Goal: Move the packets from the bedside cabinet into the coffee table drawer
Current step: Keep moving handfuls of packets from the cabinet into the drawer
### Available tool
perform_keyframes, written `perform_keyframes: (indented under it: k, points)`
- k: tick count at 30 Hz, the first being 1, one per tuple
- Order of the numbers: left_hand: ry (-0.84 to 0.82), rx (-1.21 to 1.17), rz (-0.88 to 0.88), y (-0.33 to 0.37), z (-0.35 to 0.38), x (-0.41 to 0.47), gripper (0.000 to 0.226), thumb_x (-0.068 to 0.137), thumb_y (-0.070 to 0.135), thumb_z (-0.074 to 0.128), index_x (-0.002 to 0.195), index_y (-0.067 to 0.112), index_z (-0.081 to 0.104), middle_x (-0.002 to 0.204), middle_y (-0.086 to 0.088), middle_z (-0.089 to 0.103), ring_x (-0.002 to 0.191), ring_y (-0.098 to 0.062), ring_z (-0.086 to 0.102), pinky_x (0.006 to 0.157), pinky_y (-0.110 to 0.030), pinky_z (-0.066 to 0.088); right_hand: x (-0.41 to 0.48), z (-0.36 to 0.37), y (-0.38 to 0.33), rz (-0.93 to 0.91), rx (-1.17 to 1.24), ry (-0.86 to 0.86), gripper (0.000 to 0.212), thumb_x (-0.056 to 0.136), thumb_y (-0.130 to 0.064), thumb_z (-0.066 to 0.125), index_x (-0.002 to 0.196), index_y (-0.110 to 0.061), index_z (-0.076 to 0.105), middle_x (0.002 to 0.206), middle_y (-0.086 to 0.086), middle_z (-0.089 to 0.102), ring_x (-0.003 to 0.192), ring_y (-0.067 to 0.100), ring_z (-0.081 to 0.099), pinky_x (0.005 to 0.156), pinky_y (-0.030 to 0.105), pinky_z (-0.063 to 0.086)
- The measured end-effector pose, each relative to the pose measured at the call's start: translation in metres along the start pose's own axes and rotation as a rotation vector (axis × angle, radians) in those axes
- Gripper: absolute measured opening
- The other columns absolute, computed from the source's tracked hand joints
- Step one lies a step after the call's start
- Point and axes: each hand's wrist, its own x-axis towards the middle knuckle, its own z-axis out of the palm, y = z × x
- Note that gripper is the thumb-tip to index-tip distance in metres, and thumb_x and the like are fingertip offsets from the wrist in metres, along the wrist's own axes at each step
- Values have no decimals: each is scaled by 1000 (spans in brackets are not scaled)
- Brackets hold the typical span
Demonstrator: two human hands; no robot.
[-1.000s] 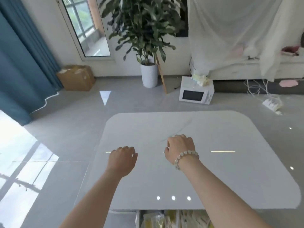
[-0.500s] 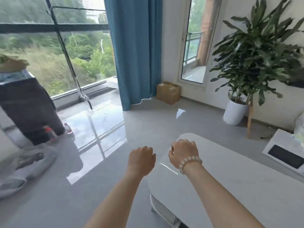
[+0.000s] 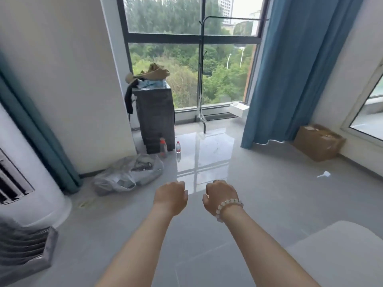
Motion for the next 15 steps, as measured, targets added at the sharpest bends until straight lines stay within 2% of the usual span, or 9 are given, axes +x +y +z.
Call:
perform_keyframes:
  k: [7, 15]
  points:
    - [13, 65, -194, -116, -13, 4, 29, 96, 28, 39, 112, 12, 58, 118, -6, 60, 112, -25, 56, 86, -32, 45, 65, 7, -114, -242, -66, -15, 34, 95, -30, 42, 115, -10, 61, 117, 9, 60, 114, 25, 53, 92, 33, 43]
    - [70, -1, -403, -219, -30, -15, 29, 97, 31, 39, 110, 14, 58, 115, -5, 61, 107, -24, 58, 82, -32, 45, 104, 7, -228, -463, -44, 16, 31, 95, -27, 44, 115, -12, 63, 116, 8, 62, 110, 23, 56, 92, 32, 45]
